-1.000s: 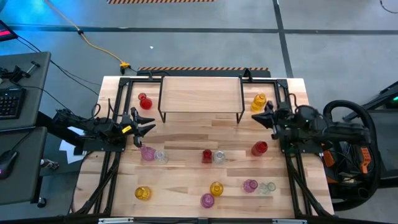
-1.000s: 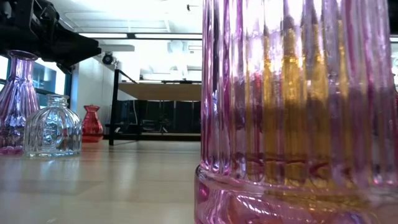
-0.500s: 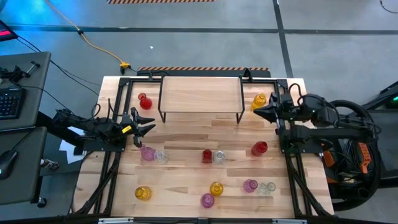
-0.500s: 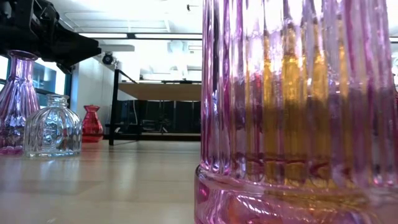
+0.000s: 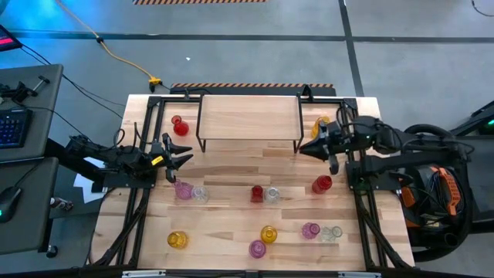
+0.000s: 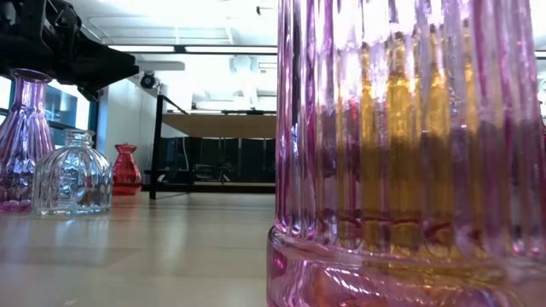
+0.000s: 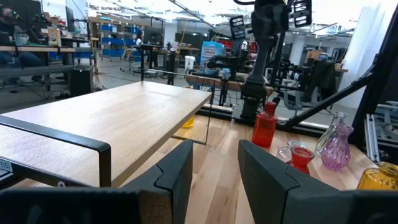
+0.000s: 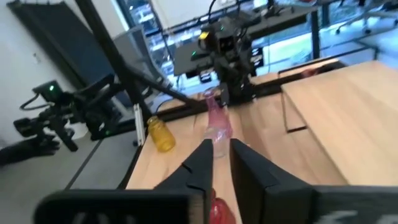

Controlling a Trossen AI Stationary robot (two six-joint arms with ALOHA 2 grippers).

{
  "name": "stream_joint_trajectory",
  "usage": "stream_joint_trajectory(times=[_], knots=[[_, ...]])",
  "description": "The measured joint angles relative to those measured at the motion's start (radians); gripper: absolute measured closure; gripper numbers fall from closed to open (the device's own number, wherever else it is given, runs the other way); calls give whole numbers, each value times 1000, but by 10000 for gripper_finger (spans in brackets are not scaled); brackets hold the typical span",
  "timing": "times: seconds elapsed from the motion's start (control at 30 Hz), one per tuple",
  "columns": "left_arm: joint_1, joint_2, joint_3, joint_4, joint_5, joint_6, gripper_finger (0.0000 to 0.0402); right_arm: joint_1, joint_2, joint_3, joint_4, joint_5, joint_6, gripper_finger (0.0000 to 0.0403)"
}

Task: Sort vases onto shelf
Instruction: Put the center transparent vase on the shelf

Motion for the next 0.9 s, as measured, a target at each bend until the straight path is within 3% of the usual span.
stream_joint_trajectory(times=[0.13,0.3,0.43,0.9], knots=[[0,0,0,0,0,8,282,43,61,27,-1,12,1,315],[0,0,0,0,-2,165,282,113,145,44,-1,12,0,270],[0,0,0,0,-3,192,282,164,221,49,-1,18,0,249],[0,0,0,0,-3,210,282,240,425,51,-16,33,78,242]])
